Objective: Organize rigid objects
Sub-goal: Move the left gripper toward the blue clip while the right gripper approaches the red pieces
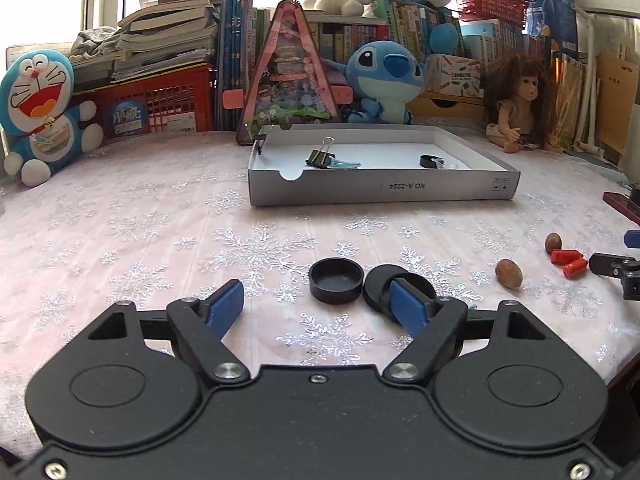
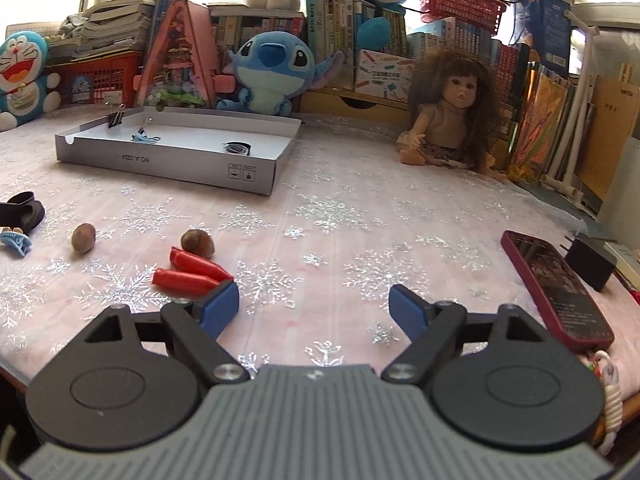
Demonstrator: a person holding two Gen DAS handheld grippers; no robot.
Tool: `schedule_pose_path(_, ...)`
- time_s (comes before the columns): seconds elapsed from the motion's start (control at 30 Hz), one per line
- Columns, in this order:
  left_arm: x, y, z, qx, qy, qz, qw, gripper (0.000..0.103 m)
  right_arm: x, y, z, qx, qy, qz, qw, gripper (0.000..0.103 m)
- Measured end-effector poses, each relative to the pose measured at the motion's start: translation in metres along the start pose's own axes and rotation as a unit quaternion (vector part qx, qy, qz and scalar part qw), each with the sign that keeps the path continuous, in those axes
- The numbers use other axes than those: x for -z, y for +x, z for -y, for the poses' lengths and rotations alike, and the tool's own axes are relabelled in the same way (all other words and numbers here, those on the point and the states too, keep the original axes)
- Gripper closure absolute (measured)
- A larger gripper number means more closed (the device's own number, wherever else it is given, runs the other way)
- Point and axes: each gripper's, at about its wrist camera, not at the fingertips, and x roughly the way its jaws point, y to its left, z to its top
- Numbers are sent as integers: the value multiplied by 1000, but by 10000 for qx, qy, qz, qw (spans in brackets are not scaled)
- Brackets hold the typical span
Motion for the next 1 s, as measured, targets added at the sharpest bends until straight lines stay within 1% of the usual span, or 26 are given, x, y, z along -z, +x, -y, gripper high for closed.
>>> schedule_pose_path(0.03, -1, -1, -1, 1, -33, 6, 10000, 28, -1, -1, 1, -26, 39, 22, 10000, 14)
schedule_pose_path(0.17, -3, -11, -1, 217, -70, 139, 9996, 29, -2, -12, -4, -473, 78, 182, 9987, 14)
schedule_pose_path(0.23, -4, -18, 4, 310, -57, 187, 9993, 29, -3, -15, -10, -655, 84, 184, 9976, 14)
schedule_pose_path(0.33, -6, -28, 13, 469, -71, 196, 9987, 33, -4, -16, -20, -862, 87, 173, 9961, 15)
schedule_pose_path(0.4, -4, -33, 22, 668, -40, 92, 9977, 39, -5, -16, -26, -989, 126, 151, 9949, 18)
schedule_pose_path(0.47, -2, -36, 31, 901, 55, -76, 9959, 50, -5, -17, -32, -1074, 170, 139, 9940, 21)
schedule_pose_path(0.53, 1, -37, 42, 1066, 114, -254, 9939, 54, -5, -17, -36, -1138, 207, 131, 9932, 25)
schedule_pose_path(0.6, 4, -36, 52, 1204, 193, -382, 9918, 55, -3, -17, -40, -1201, 246, 111, 9924, 27)
schedule_pose_path(0.7, 7, -33, 62, 1135, 219, -464, 9922, 56, -2, -15, -44, -1238, 293, 67, 9918, 32)
schedule_pose_path(0.8, 6, -29, 68, 947, 172, -407, 9945, 56, 0, -15, -46, -1247, 371, 79, 9915, 33)
schedule_pose_path(0.9, 6, -27, 71, 792, 267, -264, 9962, 55, 1, -14, -47, -1164, 374, 139, 9924, 33)
schedule_pose_path(1.0, 6, -22, 74, 713, 397, -225, 9964, 54, 1, -11, -45, -1089, 467, 149, 9928, 31)
